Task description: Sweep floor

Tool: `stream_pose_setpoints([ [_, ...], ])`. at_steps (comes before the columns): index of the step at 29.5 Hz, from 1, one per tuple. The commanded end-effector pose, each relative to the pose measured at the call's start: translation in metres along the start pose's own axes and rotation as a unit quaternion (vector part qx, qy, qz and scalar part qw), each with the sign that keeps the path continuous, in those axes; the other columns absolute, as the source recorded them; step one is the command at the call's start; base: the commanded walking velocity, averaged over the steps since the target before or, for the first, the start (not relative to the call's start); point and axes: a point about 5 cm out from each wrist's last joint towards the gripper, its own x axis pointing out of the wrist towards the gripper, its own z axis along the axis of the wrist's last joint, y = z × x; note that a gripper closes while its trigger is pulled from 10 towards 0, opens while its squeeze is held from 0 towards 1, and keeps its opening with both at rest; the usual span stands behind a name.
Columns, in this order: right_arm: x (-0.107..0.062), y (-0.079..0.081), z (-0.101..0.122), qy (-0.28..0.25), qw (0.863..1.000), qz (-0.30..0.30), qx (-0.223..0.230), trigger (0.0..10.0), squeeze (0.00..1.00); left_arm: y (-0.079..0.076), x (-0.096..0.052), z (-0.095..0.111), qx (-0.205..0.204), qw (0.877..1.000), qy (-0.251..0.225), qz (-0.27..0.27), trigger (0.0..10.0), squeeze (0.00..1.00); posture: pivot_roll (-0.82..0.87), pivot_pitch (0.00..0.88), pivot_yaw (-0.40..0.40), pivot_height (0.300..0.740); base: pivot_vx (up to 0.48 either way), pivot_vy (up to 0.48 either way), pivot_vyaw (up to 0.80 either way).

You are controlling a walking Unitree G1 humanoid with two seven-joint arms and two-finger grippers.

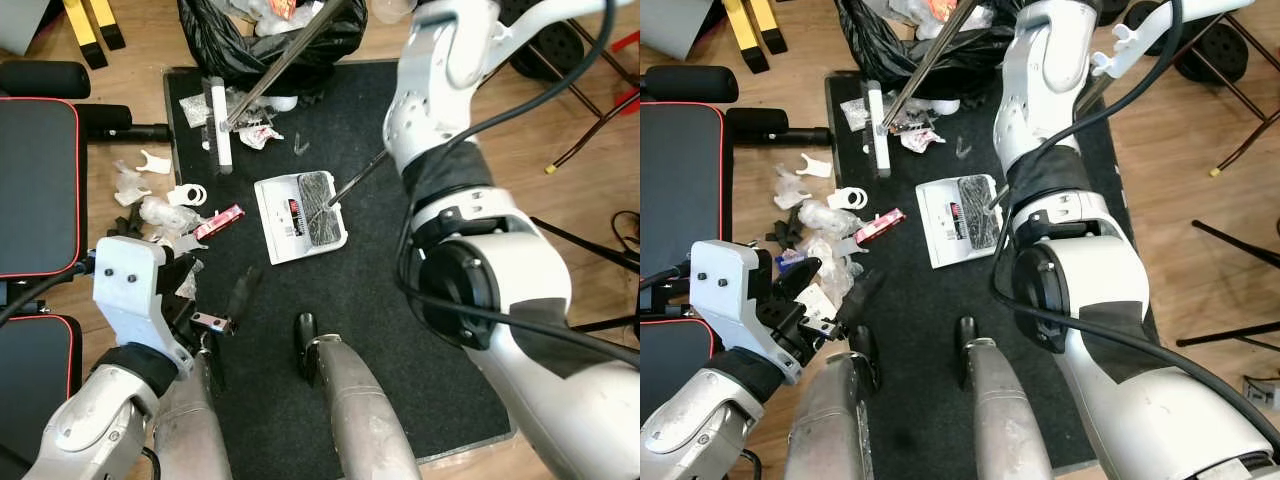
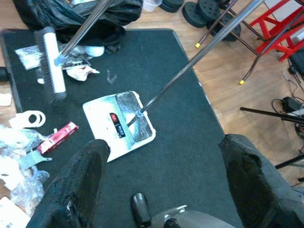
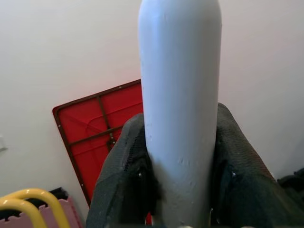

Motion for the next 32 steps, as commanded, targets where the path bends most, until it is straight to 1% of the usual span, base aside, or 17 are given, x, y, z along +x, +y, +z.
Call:
stream_pose_setpoints([
  [1, 0.003, -0.004, 0.006, -0.025, 0.999, -0.033, 0.033, 10.0, 0.00, -0.003, -0.007, -0.003, -0.007, 1.000, 0.017, 0.004, 10.0, 0.00, -0.03, 0.585, -0.239, 0.740, 0.000, 0.000, 0.00],
  [5, 0.004, -0.004, 0.006, -0.027, 0.998, -0.040, 0.042, 10.0, 0.00, -0.004, -0.009, -0.002, -0.007, 1.000, 0.017, 0.004, 10.0, 0.00, -0.03, 0.589, -0.238, 0.740, 0.000, 0.000, 0.00],
  [7, 0.007, -0.004, 0.009, -0.041, 0.996, -0.051, 0.063, 10.0, 0.00, -0.006, -0.012, -0.001, -0.007, 1.000, 0.018, 0.003, 10.0, 0.00, -0.03, 0.599, -0.239, 0.740, 0.000, 0.000, 0.00],
  [8, 0.007, -0.004, 0.009, -0.041, 0.996, -0.051, 0.063, 10.0, 0.00, -0.006, -0.012, -0.001, -0.007, 1.000, 0.018, 0.003, 10.0, 0.00, -0.03, 0.599, -0.239, 0.740, 0.000, 0.000, 0.00],
  [11, 0.010, -0.004, 0.010, -0.045, 0.992, -0.074, 0.090, 10.0, 0.00, -0.007, -0.014, -0.001, -0.007, 1.000, 0.018, 0.001, 10.0, 0.00, -0.02, 0.603, -0.241, 0.740, 0.000, 0.000, 0.00],
  [13, 0.010, -0.004, 0.010, -0.045, 0.992, -0.074, 0.090, 10.0, 0.00, -0.007, -0.014, -0.001, -0.007, 1.000, 0.018, 0.001, 10.0, 0.00, -0.02, 0.603, -0.241, 0.740, 0.000, 0.000, 0.00],
  [14, 0.007, -0.004, 0.003, -0.025, 0.991, -0.083, 0.097, 10.0, 0.00, -0.007, -0.015, -0.001, -0.008, 1.000, 0.017, 0.001, 10.0, 0.00, -0.02, 0.608, -0.245, 0.740, 0.000, 0.000, 0.00],
  [15, 0.007, -0.004, 0.003, -0.025, 0.991, -0.083, 0.097, 10.0, 0.00, -0.007, -0.015, -0.001, -0.008, 1.000, 0.017, 0.001, 10.0, 0.00, -0.02, 0.608, -0.245, 0.740, 0.000, 0.000, 0.00],
  [16, -0.001, -0.003, -0.006, -0.004, 0.991, -0.084, 0.100, 10.0, 0.00, -0.008, -0.015, -0.001, -0.008, 1.000, 0.017, 0.000, 10.0, 0.00, -0.02, 0.609, -0.246, 0.740, 0.000, 0.000, 0.00],
  [17, -0.001, -0.003, -0.006, -0.004, 0.991, -0.084, 0.100, 10.0, 0.00, -0.008, -0.015, -0.001, -0.008, 1.000, 0.017, 0.000, 10.0, 0.00, -0.02, 0.609, -0.246, 0.740, 0.000, 0.000, 0.00],
  [19, -0.023, -0.006, -0.027, 0.047, 0.992, -0.077, 0.084, 10.0, 0.00, -0.008, -0.016, -0.002, -0.009, 1.000, 0.017, 0.000, 10.0, 0.00, -0.02, 0.614, -0.249, 0.740, 0.000, 0.000, 0.00],
  [20, -0.023, -0.006, -0.027, 0.047, 0.992, -0.077, 0.084, 10.0, 0.00, -0.008, -0.016, -0.002, -0.009, 1.000, 0.017, 0.000, 10.0, 0.00, -0.02, 0.614, -0.249, 0.740, 0.000, 0.000, 0.00],
  [22, -0.045, -0.014, -0.042, 0.089, 0.993, -0.060, 0.046, 10.0, 0.00, -0.008, -0.016, -0.002, -0.010, 1.000, 0.017, 0.000, 10.0, 0.00, -0.02, 0.614, -0.252, 0.740, 0.000, 0.000, 0.00],
  [23, -0.051, -0.017, -0.046, 0.100, 0.993, -0.055, 0.034, 10.0, 0.00, -0.008, -0.016, -0.002, -0.011, 1.000, 0.017, -0.001, 10.0, 0.00, -0.02, 0.614, -0.252, 0.740, 0.000, 0.000, 0.00],
  [27, -0.056, -0.021, -0.049, 0.115, 0.992, -0.056, 0.022, 10.0, 0.00, -0.008, -0.016, -0.001, -0.011, 1.000, 0.016, -0.001, 10.0, 0.00, -0.03, 0.615, -0.252, 0.740, 0.000, 0.000, 0.00],
  [29, -0.054, -0.024, -0.048, 0.114, 0.992, -0.051, 0.005, 10.0, 0.00, -0.008, -0.016, -0.001, -0.011, 1.000, 0.016, 0.000, 10.0, 0.00, -0.03, 0.614, -0.252, 0.740, 0.000, 0.000, 0.00],
  [32, -0.050, -0.025, -0.044, 0.107, 0.993, -0.050, -0.003, 10.0, 0.00, -0.008, -0.016, -0.001, -0.011, 1.000, 0.017, 0.000, 10.0, 0.00, -0.03, 0.610, -0.252, 0.740, 0.000, 0.000, 0.00],
])
